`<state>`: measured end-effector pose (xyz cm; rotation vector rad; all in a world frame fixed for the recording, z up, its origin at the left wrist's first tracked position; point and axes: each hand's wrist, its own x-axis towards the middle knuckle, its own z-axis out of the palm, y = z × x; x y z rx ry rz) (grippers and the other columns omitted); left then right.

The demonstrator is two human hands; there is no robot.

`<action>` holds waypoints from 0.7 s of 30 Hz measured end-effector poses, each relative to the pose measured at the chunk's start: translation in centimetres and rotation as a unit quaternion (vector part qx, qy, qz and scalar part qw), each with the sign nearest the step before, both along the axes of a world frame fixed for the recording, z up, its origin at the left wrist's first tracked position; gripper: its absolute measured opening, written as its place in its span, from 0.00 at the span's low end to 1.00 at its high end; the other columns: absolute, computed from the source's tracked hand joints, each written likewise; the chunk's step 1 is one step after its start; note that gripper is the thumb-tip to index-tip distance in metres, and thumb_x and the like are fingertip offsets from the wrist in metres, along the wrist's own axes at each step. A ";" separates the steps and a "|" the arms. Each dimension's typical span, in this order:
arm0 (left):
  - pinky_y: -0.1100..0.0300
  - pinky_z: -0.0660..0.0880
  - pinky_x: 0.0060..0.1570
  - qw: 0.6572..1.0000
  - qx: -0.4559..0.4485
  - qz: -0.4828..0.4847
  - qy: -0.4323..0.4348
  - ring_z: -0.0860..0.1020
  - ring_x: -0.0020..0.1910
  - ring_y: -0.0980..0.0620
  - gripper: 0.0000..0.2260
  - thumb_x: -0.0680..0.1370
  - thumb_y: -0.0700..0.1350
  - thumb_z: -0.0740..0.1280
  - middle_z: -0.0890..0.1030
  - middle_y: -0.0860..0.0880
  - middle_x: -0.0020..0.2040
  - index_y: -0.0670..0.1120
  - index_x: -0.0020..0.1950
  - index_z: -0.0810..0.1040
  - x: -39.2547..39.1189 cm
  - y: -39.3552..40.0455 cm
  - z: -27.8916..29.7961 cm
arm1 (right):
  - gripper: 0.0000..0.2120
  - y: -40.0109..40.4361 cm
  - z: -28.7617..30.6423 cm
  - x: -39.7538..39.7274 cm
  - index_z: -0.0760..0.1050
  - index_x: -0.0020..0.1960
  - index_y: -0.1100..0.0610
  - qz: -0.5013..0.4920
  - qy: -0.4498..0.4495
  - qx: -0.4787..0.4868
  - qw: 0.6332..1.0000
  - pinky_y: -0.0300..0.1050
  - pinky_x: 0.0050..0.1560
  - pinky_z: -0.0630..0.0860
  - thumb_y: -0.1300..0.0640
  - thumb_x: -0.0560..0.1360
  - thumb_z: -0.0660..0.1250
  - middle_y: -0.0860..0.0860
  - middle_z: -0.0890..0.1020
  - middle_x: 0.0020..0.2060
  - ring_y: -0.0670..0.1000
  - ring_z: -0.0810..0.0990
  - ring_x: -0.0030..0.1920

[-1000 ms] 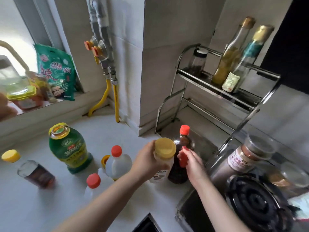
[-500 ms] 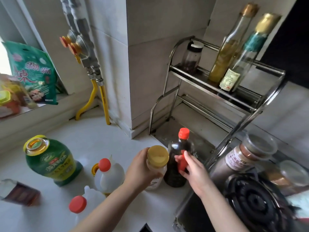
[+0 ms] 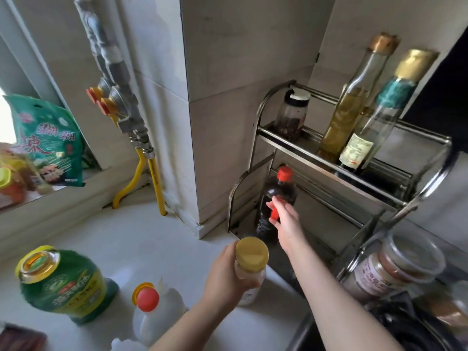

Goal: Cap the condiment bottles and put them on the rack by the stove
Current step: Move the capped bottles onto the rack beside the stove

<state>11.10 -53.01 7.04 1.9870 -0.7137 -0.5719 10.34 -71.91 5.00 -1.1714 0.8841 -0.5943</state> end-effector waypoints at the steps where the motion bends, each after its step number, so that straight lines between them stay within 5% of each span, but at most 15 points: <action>1: 0.69 0.66 0.42 1.000 0.000 -0.003 -0.004 0.71 0.50 0.59 0.25 0.64 0.45 0.76 0.74 0.59 0.53 0.57 0.57 0.70 0.5 -0.4 0.0 | 0.04 -0.5 -0.4 0.7 0.78 0.47 0.50 -0.007 0.002 0.008 1.000 0.43 0.49 0.73 0.51 0.74 0.67 0.52 0.81 0.53 0.50 0.77 0.57; 6: 0.68 0.69 0.47 1.000 -0.008 -0.012 -0.008 0.73 0.52 0.58 0.27 0.64 0.46 0.77 0.76 0.59 0.53 0.60 0.56 0.68 1.6 -1.3 -0.9 | 0.00 -2.4 -2.0 3.1 0.79 0.43 0.51 -0.030 0.008 0.026 0.999 0.42 0.45 0.73 0.56 0.72 0.69 0.54 0.81 0.53 0.52 0.77 0.55; 10: 0.77 0.65 0.47 1.000 -0.006 -0.015 -0.011 0.74 0.56 0.58 0.32 0.63 0.44 0.77 0.76 0.59 0.57 0.56 0.63 0.70 1.9 -1.0 -2.0 | 0.04 -3.1 -2.8 4.3 0.78 0.43 0.51 -0.024 -0.001 0.036 0.999 0.44 0.52 0.74 0.59 0.74 0.68 0.53 0.80 0.51 0.52 0.77 0.54; 16: 0.77 0.66 0.49 1.000 -0.004 -0.014 -0.015 0.73 0.56 0.59 0.32 0.61 0.43 0.78 0.76 0.61 0.56 0.60 0.60 0.69 2.2 -1.1 -2.5 | 0.05 -3.0 -3.2 5.2 0.75 0.41 0.54 -0.021 0.025 -0.006 0.999 0.51 0.60 0.73 0.61 0.75 0.66 0.50 0.81 0.42 0.55 0.79 0.54; 18: 0.78 0.65 0.48 1.000 0.005 -0.016 -0.014 0.73 0.56 0.59 0.32 0.62 0.42 0.78 0.76 0.61 0.56 0.62 0.58 0.67 2.2 -1.2 -2.4 | 0.02 -2.5 -3.5 4.7 0.76 0.45 0.55 -0.014 0.047 -0.029 0.998 0.50 0.60 0.73 0.61 0.74 0.67 0.53 0.80 0.46 0.58 0.78 0.56; 21: 0.73 0.67 0.56 1.000 0.017 -0.009 -0.011 0.72 0.63 0.55 0.36 0.62 0.44 0.79 0.75 0.57 0.62 0.57 0.65 0.67 2.1 -1.2 -2.8 | 0.14 -0.7 -2.9 2.8 0.72 0.61 0.57 0.027 0.065 -0.081 0.994 0.45 0.60 0.69 0.61 0.75 0.66 0.53 0.77 0.56 0.55 0.74 0.62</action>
